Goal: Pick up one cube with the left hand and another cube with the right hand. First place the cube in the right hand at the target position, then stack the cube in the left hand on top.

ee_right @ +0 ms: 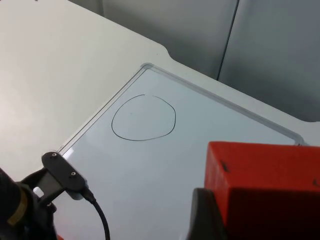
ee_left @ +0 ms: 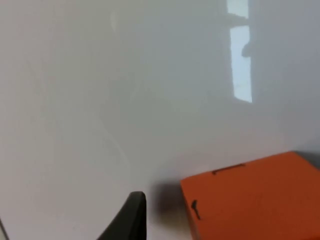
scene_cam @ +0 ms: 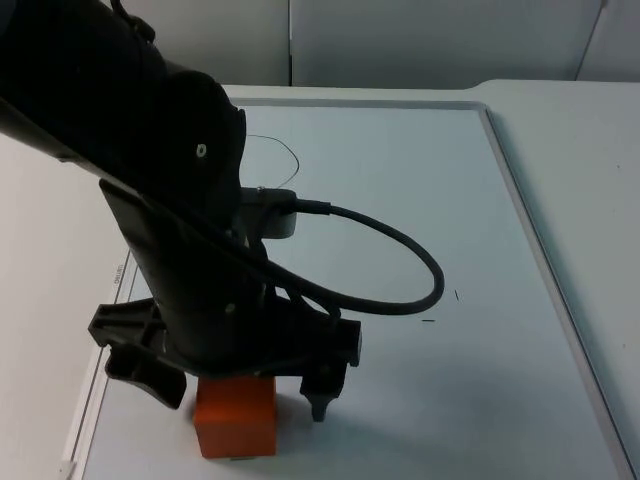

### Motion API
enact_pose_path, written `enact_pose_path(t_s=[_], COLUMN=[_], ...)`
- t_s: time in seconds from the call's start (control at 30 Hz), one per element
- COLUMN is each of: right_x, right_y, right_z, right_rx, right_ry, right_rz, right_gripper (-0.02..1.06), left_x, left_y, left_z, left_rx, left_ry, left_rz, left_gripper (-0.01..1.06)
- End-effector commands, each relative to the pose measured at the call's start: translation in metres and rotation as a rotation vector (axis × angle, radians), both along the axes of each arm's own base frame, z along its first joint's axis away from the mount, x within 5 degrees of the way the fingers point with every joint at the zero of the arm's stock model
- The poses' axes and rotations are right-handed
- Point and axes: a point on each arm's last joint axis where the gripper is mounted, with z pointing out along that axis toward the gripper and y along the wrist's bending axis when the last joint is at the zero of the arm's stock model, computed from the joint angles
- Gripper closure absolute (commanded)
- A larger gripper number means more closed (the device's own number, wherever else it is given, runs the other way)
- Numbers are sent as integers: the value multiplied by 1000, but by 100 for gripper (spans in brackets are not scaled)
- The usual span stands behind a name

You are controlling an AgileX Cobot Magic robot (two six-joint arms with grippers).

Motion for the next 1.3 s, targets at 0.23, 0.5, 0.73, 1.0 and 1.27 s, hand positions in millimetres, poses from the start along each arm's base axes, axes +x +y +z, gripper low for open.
enact_pose_path(t_s=[0.23, 0.5, 0.73, 1.0, 1.27], right_x=[0, 0, 0, 2, 36], right_y=[1, 1, 1, 2, 24], right_z=[0, 0, 0, -4, -39], right_rx=[1, 1, 1, -18, -109], right_ry=[-11, -11, -7, 27, 172], right_rz=[8, 8, 9, 8, 7], right_gripper=[105, 105, 105, 105, 105], left_x=[0, 0, -8, -60, -88], left_y=[-3, -2, 4, 51, 77], left_z=[1, 9, 76, 196, 229], left_rx=[-8, -14, -106, -228, -265], left_ry=[-10, -22, -170, -431, -519], left_rz=[3, -21, -159, -343, -349], left_gripper=[53, 100, 100, 100, 100])
